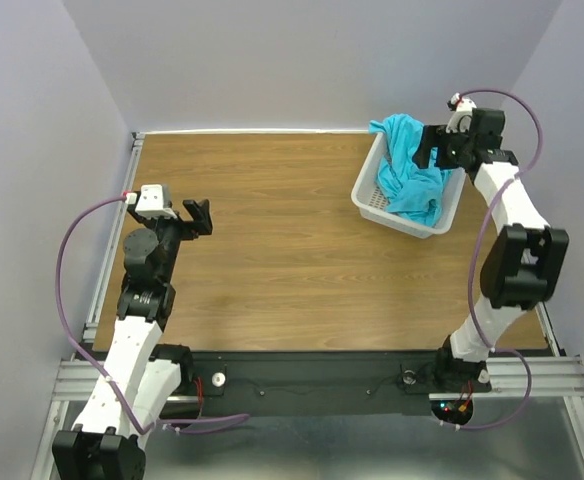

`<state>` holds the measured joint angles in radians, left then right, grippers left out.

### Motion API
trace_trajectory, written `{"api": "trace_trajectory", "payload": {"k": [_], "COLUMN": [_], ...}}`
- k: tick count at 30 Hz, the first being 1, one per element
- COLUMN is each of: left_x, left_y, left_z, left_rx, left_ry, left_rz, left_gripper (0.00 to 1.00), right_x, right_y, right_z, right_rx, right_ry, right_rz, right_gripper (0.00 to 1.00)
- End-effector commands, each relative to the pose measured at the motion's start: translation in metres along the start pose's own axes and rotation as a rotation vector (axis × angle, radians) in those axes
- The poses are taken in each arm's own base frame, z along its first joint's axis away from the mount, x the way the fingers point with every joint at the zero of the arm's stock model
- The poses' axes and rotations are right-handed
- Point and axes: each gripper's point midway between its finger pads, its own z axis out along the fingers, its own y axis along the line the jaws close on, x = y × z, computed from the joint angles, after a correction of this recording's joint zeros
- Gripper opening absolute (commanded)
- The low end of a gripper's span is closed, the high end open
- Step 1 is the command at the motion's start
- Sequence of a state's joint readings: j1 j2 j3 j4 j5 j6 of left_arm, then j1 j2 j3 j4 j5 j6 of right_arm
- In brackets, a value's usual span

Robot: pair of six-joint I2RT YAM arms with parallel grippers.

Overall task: Fold and stack the t-shirts
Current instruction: Move the tshirt to the center of the board

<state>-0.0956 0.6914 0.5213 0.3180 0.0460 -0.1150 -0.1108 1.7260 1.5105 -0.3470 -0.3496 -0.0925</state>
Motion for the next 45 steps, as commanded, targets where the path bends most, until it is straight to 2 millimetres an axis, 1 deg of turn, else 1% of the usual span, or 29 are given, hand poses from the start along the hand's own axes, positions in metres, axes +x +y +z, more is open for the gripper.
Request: {"api": "trace_trajectory", "payload": {"k": [1, 2, 3, 4, 5, 7, 8, 14, 15, 16, 18, 20, 22, 23, 24, 25, 26, 28, 29, 31, 32, 35, 36, 38, 39, 40, 43, 44, 45], "left_x": [-0.023, -0.022, -0.023, -0.023, -0.023, -0.023, -0.021, -0.019, -0.019, -0.017, -0.016, -0.015, -0.014, -0.013, -0.013, -0.012, -0.011, -0.013, -0.012, -0.013, -0.013, -0.015, -0.015, -0.015, -0.016, -0.015, -0.014, -0.014, -0.014], "left_y": [-0.008, -0.008, -0.009, -0.009, -0.009, -0.009, -0.009, -0.009, -0.01, -0.009, -0.009, -0.008, -0.008, -0.008, -0.007, -0.007, -0.007, -0.009, -0.009, -0.011, -0.013, -0.015, -0.016, -0.018, -0.018, -0.019, -0.021, -0.022, -0.023], "left_z": [-0.003, -0.003, -0.003, -0.003, -0.003, -0.003, -0.003, 0.0, 0.0, 0.0, 0.0, 0.002, 0.003, 0.004, 0.004, 0.004, 0.005, 0.005, 0.005, 0.005, 0.004, 0.003, 0.003, 0.002, 0.002, 0.002, 0.002, 0.002, 0.002], "left_rx": [0.036, 0.038, 0.038, 0.038, 0.039, 0.041, 0.04, 0.042, 0.043, 0.041, 0.039, 0.035, 0.034, 0.035, 0.033, 0.034, 0.034, 0.039, 0.044, 0.052, 0.063, 0.078, 0.079, 0.09, 0.094, 0.099, 0.107, 0.115, 0.118], "left_ry": [-0.086, -0.085, -0.088, -0.086, -0.086, -0.087, -0.083, -0.073, -0.073, -0.067, -0.065, -0.061, -0.056, -0.051, -0.053, -0.048, -0.047, -0.05, -0.05, -0.052, -0.053, -0.06, -0.059, -0.061, -0.065, -0.064, -0.061, -0.061, -0.061], "left_rz": [0.014, 0.016, 0.016, 0.016, 0.017, 0.017, 0.017, 0.022, 0.023, 0.023, 0.024, 0.027, 0.03, 0.03, 0.03, 0.03, 0.032, 0.03, 0.032, 0.032, 0.033, 0.033, 0.033, 0.034, 0.034, 0.034, 0.036, 0.036, 0.036], "left_gripper": [0.98, 0.98, 0.98, 0.99, 0.98, 0.98, 0.98, 0.98, 0.98, 0.98, 0.98, 0.98, 0.98, 0.98, 0.98, 0.98, 0.98, 0.98, 0.98, 0.98, 0.98, 0.98, 0.98, 0.98, 0.98, 0.98, 0.98, 0.98, 0.98], "right_x": [0.004, 0.007, 0.01, 0.022, 0.021, 0.029, 0.035, 0.042, 0.049, 0.044, 0.047, 0.053, 0.055, 0.054, 0.052, 0.042, 0.034, 0.011, -0.015, -0.045, -0.076, -0.115, -0.136, -0.152, -0.159, -0.172, -0.19, -0.201, -0.206], "right_y": [-0.003, -0.008, -0.019, -0.027, -0.032, -0.044, -0.048, -0.074, -0.078, -0.08, -0.085, -0.088, -0.088, -0.086, -0.084, -0.082, -0.08, -0.075, -0.07, -0.06, -0.051, -0.025, -0.008, 0.008, 0.021, 0.032, 0.06, 0.071, 0.08], "right_z": [0.025, 0.031, 0.035, 0.044, 0.047, 0.055, 0.066, 0.094, 0.101, 0.103, 0.111, 0.115, 0.117, 0.116, 0.115, 0.108, 0.105, 0.094, 0.079, 0.063, 0.041, 0.008, -0.014, -0.034, -0.044, -0.062, -0.092, -0.11, -0.12], "right_rx": [-0.02, 0.0, 0.051, 0.077, 0.098, 0.139, 0.148, 0.215, 0.225, 0.228, 0.238, 0.242, 0.239, 0.227, 0.22, 0.214, 0.209, 0.199, 0.195, 0.165, 0.152, 0.065, 0.014, -0.037, -0.093, -0.119, -0.227, -0.254, -0.285], "right_ry": [0.096, 0.109, 0.122, 0.152, 0.152, 0.175, 0.19, 0.211, 0.225, 0.215, 0.222, 0.235, 0.242, 0.238, 0.235, 0.214, 0.198, 0.151, 0.095, 0.029, -0.042, -0.14, -0.196, -0.243, -0.264, -0.303, -0.361, -0.397, -0.418], "right_rz": [0.183, 0.187, 0.182, 0.183, 0.171, 0.16, 0.16, 0.117, 0.116, 0.106, 0.101, 0.096, 0.088, 0.087, 0.086, 0.077, 0.07, 0.054, 0.035, 0.014, -0.008, -0.056, -0.078, -0.104, -0.113, -0.127, -0.149, -0.165, -0.177], "right_gripper": [0.86, 0.84, 0.84, 0.83, 0.83, 0.82, 0.81, 0.8, 0.79, 0.8, 0.77, 0.71, 0.6, 0.41, 0.3, 0.09, 0.01, 0.01, 0.0, 0.01, 0.01, 0.01, 0.0, 0.01, 0.01, 0.01, 0.01, 0.01, 0.01]}}
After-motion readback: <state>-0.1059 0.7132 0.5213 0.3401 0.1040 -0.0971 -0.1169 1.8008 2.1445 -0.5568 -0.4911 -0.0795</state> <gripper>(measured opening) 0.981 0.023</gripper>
